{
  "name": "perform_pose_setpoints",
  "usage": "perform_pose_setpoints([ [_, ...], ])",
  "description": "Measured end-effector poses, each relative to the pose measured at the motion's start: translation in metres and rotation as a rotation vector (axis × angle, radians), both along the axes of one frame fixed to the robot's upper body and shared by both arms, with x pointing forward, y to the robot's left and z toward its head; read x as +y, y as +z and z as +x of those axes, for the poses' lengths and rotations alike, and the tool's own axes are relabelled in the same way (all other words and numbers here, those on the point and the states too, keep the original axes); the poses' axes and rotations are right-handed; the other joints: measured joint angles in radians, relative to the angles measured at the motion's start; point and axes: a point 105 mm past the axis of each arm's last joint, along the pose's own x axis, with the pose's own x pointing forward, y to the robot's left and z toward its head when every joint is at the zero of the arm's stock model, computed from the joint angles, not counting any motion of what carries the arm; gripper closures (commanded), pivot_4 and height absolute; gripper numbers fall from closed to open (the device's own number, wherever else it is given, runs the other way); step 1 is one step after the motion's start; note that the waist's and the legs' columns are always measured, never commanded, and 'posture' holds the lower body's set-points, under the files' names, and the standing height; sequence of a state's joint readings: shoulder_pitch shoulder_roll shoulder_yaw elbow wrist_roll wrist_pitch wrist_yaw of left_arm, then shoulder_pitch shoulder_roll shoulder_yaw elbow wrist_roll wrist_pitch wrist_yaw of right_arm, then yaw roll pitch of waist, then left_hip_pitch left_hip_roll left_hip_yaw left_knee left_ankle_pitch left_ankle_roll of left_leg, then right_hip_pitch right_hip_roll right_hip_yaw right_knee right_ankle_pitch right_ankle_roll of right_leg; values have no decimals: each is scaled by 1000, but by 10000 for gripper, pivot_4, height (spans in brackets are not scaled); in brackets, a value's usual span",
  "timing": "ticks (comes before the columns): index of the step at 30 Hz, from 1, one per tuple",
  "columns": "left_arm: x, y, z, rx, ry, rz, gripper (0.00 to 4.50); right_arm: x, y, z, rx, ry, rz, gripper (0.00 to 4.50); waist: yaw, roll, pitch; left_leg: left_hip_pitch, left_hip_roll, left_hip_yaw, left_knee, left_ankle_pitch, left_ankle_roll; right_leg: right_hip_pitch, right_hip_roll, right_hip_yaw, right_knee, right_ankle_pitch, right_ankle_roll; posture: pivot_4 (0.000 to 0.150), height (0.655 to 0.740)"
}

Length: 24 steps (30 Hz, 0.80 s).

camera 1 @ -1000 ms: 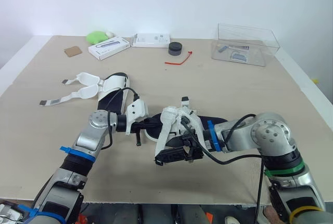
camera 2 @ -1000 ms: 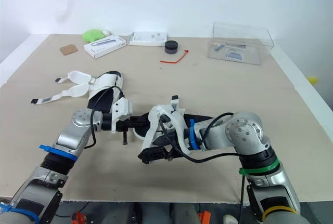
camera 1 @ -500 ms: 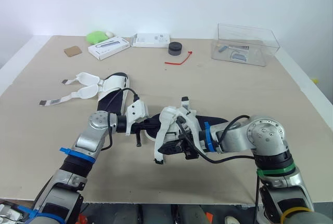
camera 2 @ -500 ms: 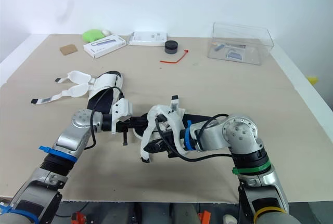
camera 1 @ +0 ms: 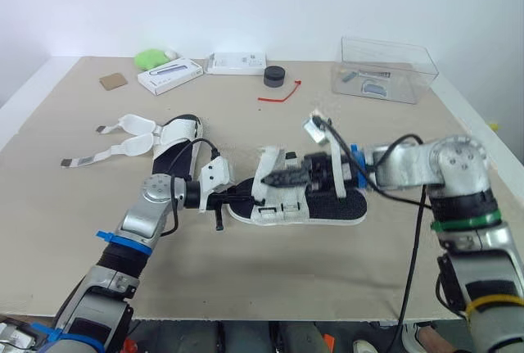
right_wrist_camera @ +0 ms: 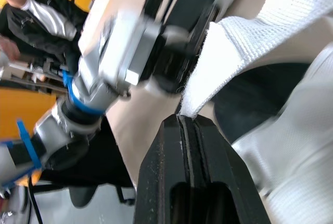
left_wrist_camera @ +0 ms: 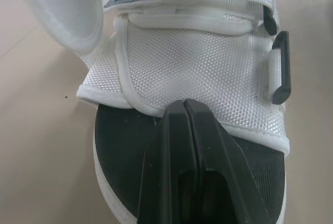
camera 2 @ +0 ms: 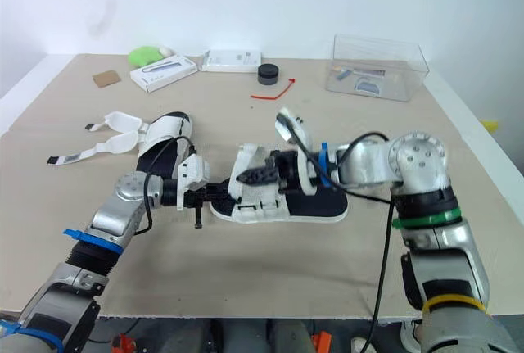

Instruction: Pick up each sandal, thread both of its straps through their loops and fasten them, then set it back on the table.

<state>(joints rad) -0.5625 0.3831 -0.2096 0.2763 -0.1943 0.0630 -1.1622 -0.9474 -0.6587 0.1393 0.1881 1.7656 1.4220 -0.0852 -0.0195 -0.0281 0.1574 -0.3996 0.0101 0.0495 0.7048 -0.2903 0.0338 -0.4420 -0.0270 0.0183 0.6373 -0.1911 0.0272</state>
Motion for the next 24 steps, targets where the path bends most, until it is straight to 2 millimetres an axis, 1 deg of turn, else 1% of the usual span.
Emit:
perform_pose_setpoints([
  [3,-2,0,0,0,-4,-5,45000,-7,-9,8,46,-10,-48,44411,0,0,0,-3,0,-1,0,-1,2,-1,0,0,-3,1,1,1500,7400],
  [8,-2,0,-1,-2,-6,-5,45000,-10,-24,3,111,34,-94,44411,0,0,0,-6,0,0,0,-3,6,-2,-7,-2,-6,1,2,1500,7400],
  [13,-1,-1,-1,-2,-4,-3,45000,-8,-22,-2,144,92,-76,44411,0,0,0,-6,0,0,0,-4,6,-2,-9,-4,-7,1,1,1500,7400],
  [24,1,0,-2,-6,-3,3,45000,-11,-21,3,186,76,-56,44411,-1,0,0,-6,0,1,0,-4,6,-2,-9,-5,-7,2,1,1500,7400],
])
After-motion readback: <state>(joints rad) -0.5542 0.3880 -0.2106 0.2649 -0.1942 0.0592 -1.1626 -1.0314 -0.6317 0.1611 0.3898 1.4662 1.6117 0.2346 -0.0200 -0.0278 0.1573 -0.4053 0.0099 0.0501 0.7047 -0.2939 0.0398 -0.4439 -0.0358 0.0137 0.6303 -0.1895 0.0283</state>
